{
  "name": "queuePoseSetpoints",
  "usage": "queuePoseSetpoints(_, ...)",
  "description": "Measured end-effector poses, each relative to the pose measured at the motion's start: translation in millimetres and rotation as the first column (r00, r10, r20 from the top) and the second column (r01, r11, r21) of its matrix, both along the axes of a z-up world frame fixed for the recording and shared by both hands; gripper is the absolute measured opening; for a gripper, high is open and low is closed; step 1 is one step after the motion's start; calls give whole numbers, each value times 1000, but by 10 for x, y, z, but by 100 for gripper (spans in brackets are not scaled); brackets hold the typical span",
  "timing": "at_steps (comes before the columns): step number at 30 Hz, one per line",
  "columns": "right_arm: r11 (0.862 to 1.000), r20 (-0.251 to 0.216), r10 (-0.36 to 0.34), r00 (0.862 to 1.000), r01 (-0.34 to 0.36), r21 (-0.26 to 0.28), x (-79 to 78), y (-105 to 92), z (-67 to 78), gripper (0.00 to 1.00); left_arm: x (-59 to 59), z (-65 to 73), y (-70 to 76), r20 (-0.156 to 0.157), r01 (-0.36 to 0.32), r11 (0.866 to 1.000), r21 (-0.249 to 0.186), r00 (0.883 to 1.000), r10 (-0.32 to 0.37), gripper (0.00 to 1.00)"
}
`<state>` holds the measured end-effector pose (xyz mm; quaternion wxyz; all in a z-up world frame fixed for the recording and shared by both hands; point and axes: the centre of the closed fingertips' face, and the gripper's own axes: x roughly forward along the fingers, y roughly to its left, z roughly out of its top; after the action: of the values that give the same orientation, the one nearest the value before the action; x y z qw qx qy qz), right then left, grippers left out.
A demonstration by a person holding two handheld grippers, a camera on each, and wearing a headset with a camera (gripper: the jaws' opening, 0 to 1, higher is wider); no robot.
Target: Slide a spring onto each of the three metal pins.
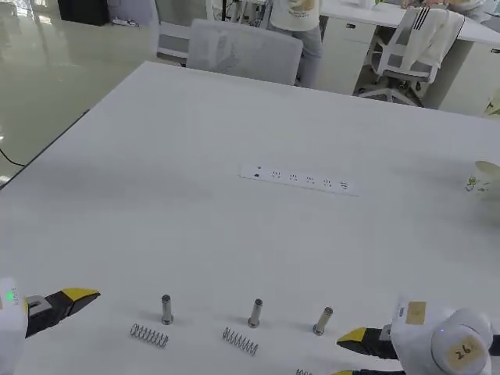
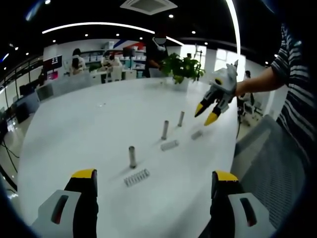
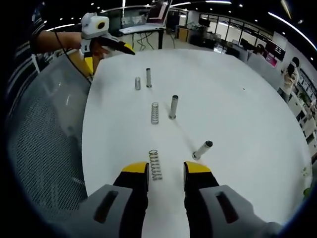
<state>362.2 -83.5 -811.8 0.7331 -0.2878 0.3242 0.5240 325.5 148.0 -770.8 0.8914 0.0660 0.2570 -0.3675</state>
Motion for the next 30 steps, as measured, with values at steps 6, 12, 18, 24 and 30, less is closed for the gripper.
queuePoseSetpoints(6, 995, 25, 79, 997, -77, -58, -35, 19, -36, 23, -2, 8, -8, 0, 4, 1000, 1, 1000, -4, 92)
queuePoseSetpoints(12, 984, 28, 145, 989, -141, -113, -94, 13, -117, 21, -5, 22, -7, 2, 5, 1000, 1, 1000, -5, 92)
queuePoseSetpoints(18, 972, 34, 188, 981, -181, -152, -121, 51, -185, 17, -4, 36, -5, 9, 2, 1000, -1, 1000, -2, 92)
queuePoseSetpoints(24, 964, 23, 202, 979, -195, -179, -126, 42, -256, 16, -9, 28, -5, 12, -3, 1000, -7, 1000, 3, 92)
queuePoseSetpoints(30, 958, -2, 211, 977, -207, -200, -139, 17, -329, 15, -26, -9, -1, 8, -3, 1000, -8, 1000, 3, 92)
